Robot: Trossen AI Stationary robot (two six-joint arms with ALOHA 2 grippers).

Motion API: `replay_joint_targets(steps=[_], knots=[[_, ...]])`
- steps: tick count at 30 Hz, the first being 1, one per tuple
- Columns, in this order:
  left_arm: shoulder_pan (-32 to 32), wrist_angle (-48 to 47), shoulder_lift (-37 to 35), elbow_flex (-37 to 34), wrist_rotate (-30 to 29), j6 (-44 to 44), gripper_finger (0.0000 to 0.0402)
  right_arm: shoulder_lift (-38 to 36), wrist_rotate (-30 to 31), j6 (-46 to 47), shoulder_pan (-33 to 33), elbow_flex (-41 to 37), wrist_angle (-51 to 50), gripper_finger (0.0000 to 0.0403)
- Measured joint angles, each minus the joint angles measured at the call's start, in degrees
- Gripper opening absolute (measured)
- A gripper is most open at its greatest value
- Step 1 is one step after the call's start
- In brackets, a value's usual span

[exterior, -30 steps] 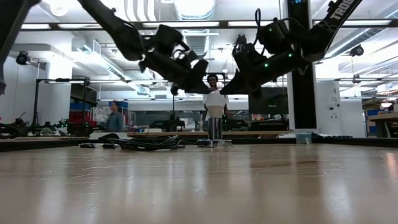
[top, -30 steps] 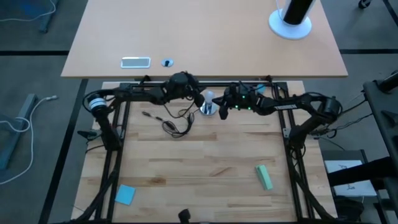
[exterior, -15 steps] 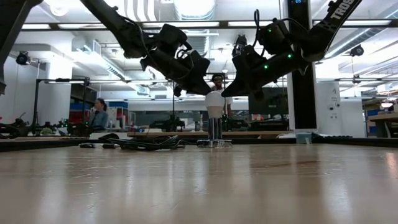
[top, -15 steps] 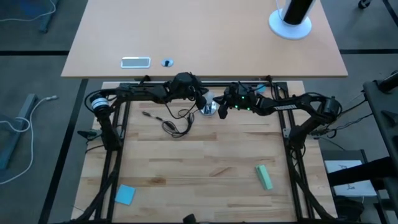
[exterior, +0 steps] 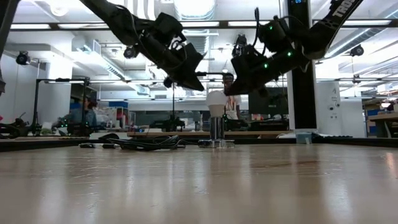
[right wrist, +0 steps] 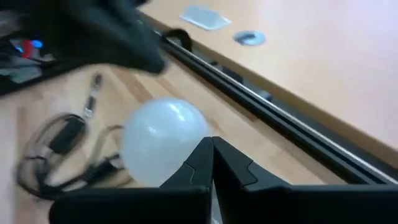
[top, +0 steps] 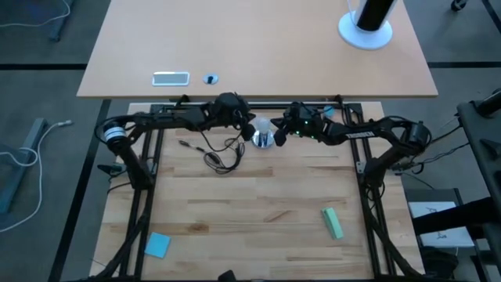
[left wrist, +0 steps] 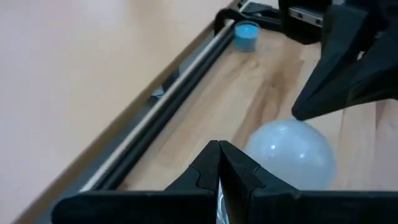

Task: Screw lightbulb
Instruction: Remove the lightbulb from the lamp

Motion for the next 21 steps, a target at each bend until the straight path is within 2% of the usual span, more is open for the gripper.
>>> replay_joint_targets(steps=[9, 15, 21], knots=[[0.0, 2.63, 2.83, -0.75, -0.54, 0.04, 0.0, 0.0, -0.24, 1.96, 4.0, 0.0, -0.22, 0.0], [-0.43, 3.1, 2.73, -3.16, 3.71, -1.27, 0.0, -0.31, 0.17, 2.15, 5.54, 0.0, -0.23, 0.0], [-1.14, 9.11, 3.15, -5.62, 5.83, -1.96, 0.0, -0.24, 0.34, 2.14, 5.79, 0.0, -2.06, 0.0]])
